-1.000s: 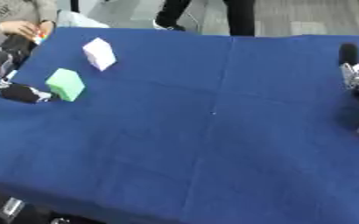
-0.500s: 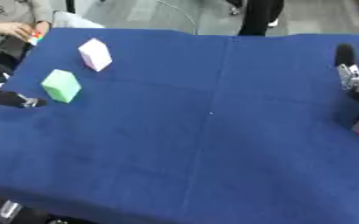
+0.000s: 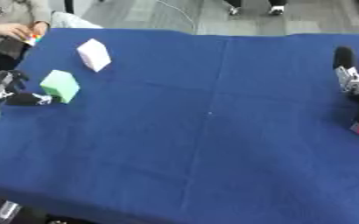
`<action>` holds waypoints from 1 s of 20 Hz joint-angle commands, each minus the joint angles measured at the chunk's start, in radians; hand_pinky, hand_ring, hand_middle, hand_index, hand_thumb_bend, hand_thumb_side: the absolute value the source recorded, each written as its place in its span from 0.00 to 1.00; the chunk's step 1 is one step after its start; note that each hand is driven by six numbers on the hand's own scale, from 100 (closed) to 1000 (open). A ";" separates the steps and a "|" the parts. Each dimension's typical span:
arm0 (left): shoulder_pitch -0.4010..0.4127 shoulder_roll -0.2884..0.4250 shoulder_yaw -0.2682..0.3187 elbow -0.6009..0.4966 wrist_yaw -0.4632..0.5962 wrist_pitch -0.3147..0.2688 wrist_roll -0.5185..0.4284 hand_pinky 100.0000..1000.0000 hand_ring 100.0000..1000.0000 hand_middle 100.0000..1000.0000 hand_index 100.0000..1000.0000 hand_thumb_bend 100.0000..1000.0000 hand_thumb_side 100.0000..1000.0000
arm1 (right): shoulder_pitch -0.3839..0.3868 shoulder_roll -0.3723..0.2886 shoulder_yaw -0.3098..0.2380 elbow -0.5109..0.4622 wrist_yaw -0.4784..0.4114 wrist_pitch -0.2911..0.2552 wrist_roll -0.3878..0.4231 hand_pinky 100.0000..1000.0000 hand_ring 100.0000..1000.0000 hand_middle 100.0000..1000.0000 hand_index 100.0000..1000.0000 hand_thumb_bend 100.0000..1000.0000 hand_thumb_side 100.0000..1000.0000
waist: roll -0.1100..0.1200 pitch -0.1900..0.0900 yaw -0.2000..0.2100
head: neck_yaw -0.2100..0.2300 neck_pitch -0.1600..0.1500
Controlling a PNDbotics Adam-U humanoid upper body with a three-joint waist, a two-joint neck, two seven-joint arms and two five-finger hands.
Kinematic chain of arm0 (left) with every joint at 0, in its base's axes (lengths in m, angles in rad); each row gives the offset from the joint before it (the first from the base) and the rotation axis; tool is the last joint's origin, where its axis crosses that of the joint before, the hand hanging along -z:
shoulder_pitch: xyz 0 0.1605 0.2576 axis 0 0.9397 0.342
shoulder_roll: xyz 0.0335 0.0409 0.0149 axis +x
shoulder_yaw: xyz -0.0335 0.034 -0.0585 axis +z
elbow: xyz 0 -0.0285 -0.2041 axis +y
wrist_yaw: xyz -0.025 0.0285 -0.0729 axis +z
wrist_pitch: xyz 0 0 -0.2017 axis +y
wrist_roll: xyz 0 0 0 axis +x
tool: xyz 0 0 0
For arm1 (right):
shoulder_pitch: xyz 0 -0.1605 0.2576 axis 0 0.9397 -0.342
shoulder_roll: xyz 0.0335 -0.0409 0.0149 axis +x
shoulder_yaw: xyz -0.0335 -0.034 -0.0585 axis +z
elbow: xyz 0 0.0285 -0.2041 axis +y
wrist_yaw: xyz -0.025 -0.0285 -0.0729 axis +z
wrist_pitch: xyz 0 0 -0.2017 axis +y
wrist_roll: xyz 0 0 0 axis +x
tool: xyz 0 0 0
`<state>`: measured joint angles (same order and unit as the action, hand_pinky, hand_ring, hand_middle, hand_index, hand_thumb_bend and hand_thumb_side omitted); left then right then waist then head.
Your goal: Pick up the objects with one hand, pass them to the other hand, and then place them into the box on the other side of the table.
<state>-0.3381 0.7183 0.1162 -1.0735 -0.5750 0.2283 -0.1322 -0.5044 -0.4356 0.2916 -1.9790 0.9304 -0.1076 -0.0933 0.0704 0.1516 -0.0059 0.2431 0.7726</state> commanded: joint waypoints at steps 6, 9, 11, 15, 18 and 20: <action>-0.044 -0.009 -0.012 -0.005 0.026 -0.003 0.135 0.73 0.57 0.60 0.80 0.78 0.47 | -0.011 -0.001 -0.004 -0.021 -0.005 -0.003 0.001 0.66 0.84 0.78 0.99 0.00 0.00 | 0.003 -0.019 -0.001 | 0.002 -0.003; -0.052 -0.025 -0.019 -0.013 0.028 0.001 0.160 0.72 0.57 0.59 0.79 0.78 0.48 | -0.011 0.000 -0.005 -0.021 -0.005 -0.003 0.001 0.66 0.84 0.78 0.99 0.00 0.00 | 0.001 -0.018 -0.002 | 0.003 -0.003; -0.056 -0.033 -0.024 -0.016 0.023 0.003 0.167 0.72 0.56 0.58 0.79 0.78 0.48 | -0.012 0.001 -0.005 -0.021 -0.006 -0.003 0.000 0.66 0.84 0.78 0.99 0.00 0.00 | 0.000 -0.017 -0.003 | 0.004 -0.003; -0.063 -0.050 -0.031 -0.014 0.006 0.011 0.174 0.71 0.55 0.57 0.78 0.76 0.47 | -0.012 0.001 -0.005 -0.021 -0.007 -0.004 0.000 0.66 0.84 0.78 0.99 0.00 0.00 | 0.000 -0.016 -0.005 | 0.005 -0.003; -0.066 -0.060 -0.034 -0.009 -0.006 0.020 0.179 0.71 0.54 0.56 0.77 0.74 0.45 | -0.013 0.001 -0.005 -0.021 -0.007 -0.004 0.000 0.66 0.84 0.78 0.99 0.00 0.00 | -0.001 -0.015 -0.007 | 0.006 -0.003; -0.068 -0.067 -0.036 -0.006 -0.013 0.026 0.181 0.70 0.54 0.55 0.77 0.71 0.44 | -0.013 0.001 -0.005 -0.021 -0.007 -0.004 0.000 0.66 0.84 0.78 0.99 0.00 0.00 | -0.001 -0.014 -0.008 | 0.007 -0.003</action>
<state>-0.3900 0.6308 0.0817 -1.0739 -0.5806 0.2491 0.0464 -0.5043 -0.4274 0.2919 -1.9790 0.9277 -0.1092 -0.0923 0.0701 0.1516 -0.0124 0.2444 0.7726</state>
